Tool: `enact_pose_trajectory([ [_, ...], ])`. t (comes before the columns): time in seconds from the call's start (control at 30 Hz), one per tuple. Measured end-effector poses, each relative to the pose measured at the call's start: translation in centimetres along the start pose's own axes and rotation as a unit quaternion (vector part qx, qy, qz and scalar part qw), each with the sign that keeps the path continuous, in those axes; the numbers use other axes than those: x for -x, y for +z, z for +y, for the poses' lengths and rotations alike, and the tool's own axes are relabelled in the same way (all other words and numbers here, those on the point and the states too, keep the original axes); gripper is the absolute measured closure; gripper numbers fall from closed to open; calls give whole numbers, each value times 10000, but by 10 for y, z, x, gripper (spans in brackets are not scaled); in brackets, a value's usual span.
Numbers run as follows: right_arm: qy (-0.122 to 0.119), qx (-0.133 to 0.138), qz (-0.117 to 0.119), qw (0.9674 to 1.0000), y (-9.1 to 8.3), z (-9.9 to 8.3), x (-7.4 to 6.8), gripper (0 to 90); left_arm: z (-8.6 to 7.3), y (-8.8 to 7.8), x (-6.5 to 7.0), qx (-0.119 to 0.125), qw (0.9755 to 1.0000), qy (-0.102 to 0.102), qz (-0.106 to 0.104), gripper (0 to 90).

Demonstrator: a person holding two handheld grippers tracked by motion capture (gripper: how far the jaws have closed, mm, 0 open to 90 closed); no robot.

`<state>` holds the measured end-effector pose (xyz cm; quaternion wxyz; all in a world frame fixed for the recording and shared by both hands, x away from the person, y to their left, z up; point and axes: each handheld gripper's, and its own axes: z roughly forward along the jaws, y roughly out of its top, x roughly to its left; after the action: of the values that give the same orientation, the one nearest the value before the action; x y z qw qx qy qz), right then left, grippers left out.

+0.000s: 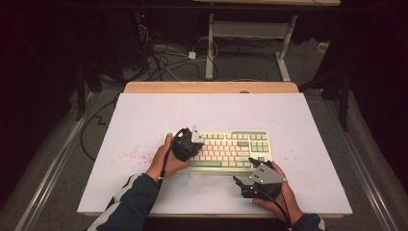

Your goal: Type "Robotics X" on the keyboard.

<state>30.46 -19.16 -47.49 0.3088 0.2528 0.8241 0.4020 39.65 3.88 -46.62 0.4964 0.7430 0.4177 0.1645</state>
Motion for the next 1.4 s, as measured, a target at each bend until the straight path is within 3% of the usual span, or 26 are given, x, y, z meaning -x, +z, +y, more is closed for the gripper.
enact_pose_trajectory([
  [0.1, 0, -8, -3, 10000, 0, 0, 0, 217, -1, -1, 2, -27, 9999, 119, 10, 870],
  [0.43, 8, 40, -17, 10000, -2, 1, 2, 217, 9, -23, 3, 434, 9989, 164, -32, 817],
  [0.57, 25, 67, -20, 10000, -3, 1, 3, 217, 9, -34, 3, 605, 9979, 202, -146, 728],
  [0.7, 42, 83, -20, 10000, -4, 1, 4, 218, 5, -42, 4, 712, 9967, 297, -255, 584],
  [0.87, 65, 107, -32, 9999, -5, 2, 5, 219, -1, -49, 3, 900, 9948, 443, -166, 344],
  [1.0, 168, 163, -16, 9997, -7, 2, 8, 222, -5, -56, 2, 1048, 9931, 473, -243, 234],
  [1.17, 214, 192, -18, 9996, -9, 3, 10, 230, -12, -68, -1, 1224, 9906, 529, -291, 208],
  [1.33, 255, 228, 67, 9994, -10, 4, 10, 258, -20, -79, -9, 1436, 9878, 600, -102, 208],
  [1.4, 271, 238, 65, 9993, -10, 5, 10, 267, -24, -83, -13, 1488, 9874, 527, -87, 208],
])
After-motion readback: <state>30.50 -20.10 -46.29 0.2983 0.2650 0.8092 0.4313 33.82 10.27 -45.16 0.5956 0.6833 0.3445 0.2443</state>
